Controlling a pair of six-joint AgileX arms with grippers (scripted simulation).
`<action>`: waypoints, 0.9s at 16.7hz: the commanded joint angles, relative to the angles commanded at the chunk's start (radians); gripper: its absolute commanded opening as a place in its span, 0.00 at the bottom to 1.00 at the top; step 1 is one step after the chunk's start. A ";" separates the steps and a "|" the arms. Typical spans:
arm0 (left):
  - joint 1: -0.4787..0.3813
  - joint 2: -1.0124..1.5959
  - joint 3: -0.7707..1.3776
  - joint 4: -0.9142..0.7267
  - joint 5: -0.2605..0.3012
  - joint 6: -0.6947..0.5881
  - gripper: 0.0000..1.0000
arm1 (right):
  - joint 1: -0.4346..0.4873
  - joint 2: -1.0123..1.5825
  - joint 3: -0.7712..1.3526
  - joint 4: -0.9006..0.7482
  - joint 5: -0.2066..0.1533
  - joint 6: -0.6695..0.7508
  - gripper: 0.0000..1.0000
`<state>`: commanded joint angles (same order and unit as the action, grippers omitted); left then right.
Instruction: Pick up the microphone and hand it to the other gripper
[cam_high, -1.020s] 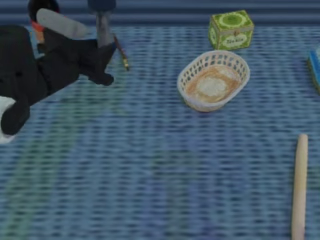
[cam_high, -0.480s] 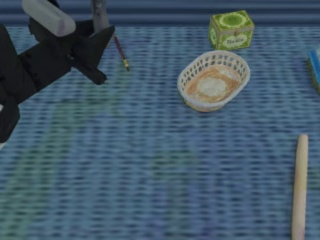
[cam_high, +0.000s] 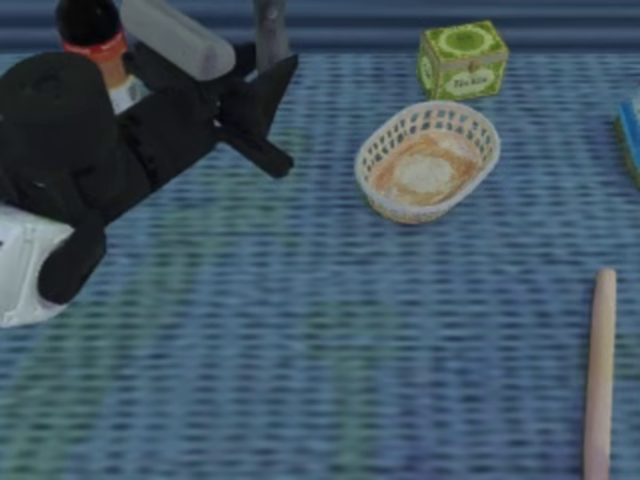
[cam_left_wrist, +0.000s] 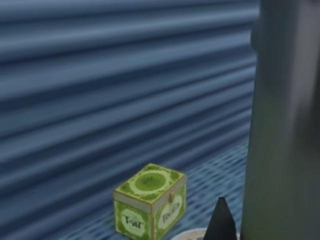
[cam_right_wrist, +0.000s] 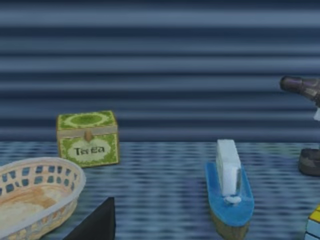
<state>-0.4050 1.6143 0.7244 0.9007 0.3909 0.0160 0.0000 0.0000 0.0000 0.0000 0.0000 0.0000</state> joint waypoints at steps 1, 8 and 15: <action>-0.049 -0.005 0.003 -0.004 -0.053 -0.001 0.00 | 0.000 0.000 0.000 0.000 0.000 0.000 1.00; -0.225 -0.033 0.014 -0.019 -0.236 -0.004 0.00 | 0.000 0.000 0.000 0.000 0.000 0.000 1.00; -0.225 -0.033 0.014 -0.019 -0.236 -0.004 0.00 | 0.000 0.000 0.000 0.000 0.000 0.000 1.00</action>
<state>-0.6300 1.5815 0.7388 0.8820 0.1547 0.0122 0.0000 0.0000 0.0000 0.0000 0.0000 0.0000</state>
